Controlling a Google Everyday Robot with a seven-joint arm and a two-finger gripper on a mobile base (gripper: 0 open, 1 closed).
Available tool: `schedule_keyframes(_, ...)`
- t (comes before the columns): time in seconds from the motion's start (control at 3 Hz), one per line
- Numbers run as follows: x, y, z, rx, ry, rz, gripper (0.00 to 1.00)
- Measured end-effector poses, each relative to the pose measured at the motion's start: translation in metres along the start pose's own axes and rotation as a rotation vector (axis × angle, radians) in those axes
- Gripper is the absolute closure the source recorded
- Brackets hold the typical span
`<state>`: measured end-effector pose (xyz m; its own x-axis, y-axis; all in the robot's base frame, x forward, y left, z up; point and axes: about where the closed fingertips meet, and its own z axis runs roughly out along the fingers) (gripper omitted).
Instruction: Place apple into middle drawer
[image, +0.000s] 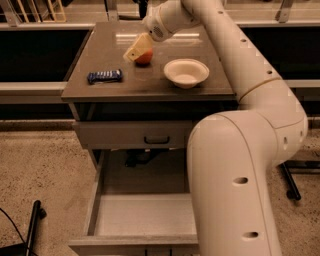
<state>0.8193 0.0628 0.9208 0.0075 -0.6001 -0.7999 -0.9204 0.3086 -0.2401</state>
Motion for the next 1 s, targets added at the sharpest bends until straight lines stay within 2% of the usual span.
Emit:
schedule_keyframes(0.33,0.014,-0.007,0.019,0.008,0.028,0.053,0.00)
schedule_keyframes(1.0,0.032,-0.025,0.037,0.061,0.097,0.241,0.00)
